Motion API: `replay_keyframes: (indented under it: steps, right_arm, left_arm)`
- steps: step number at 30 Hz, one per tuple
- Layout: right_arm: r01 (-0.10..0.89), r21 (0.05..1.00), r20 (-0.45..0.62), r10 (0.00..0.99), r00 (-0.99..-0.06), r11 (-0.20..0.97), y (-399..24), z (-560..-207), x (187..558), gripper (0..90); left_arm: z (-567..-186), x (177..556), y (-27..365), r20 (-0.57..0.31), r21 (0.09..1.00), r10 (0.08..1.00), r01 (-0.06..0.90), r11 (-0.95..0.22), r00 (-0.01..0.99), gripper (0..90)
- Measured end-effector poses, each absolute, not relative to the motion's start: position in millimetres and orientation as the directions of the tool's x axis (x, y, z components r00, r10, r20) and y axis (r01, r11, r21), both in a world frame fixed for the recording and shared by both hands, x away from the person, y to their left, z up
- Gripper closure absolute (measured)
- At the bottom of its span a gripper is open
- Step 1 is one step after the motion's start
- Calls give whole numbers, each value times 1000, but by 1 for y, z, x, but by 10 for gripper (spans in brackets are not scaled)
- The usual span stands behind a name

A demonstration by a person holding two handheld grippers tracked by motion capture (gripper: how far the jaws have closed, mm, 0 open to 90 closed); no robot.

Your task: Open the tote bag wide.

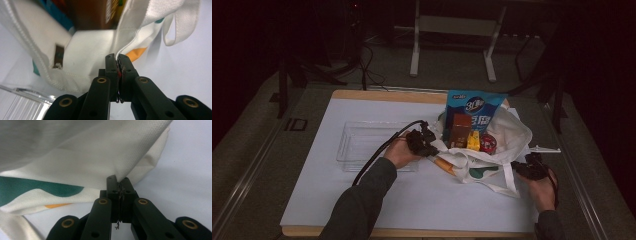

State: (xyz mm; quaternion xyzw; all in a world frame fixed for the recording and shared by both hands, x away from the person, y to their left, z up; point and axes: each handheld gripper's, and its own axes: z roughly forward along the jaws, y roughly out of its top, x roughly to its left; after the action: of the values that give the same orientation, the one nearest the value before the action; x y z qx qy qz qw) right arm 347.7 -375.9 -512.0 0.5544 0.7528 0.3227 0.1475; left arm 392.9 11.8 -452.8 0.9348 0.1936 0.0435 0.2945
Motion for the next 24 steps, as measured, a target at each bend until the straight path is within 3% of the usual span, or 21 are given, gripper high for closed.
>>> replay_keyframes:
  steps: [14, 18, 19, 24]
  right_arm:
    - [752, 637, 150, 930, -335, 168, -377, -508, 348, 872]
    - [747, 638, 123, 933, -338, 186, -378, -503, 344, 800]
    - [734, 659, 134, 935, -328, 163, -382, -495, 338, 748]
    - [716, 682, 143, 933, -330, 149, -388, -485, 329, 691]
  left_arm:
    - [-457, 399, 14, -76, 579, 440, 398, -711, 895, 862]
    - [-450, 397, 19, -74, 613, 424, 377, -695, 902, 814]
    - [-449, 396, 20, -78, 624, 421, 373, -687, 904, 771]
    - [-439, 391, 24, -72, 647, 394, 344, -681, 916, 715]
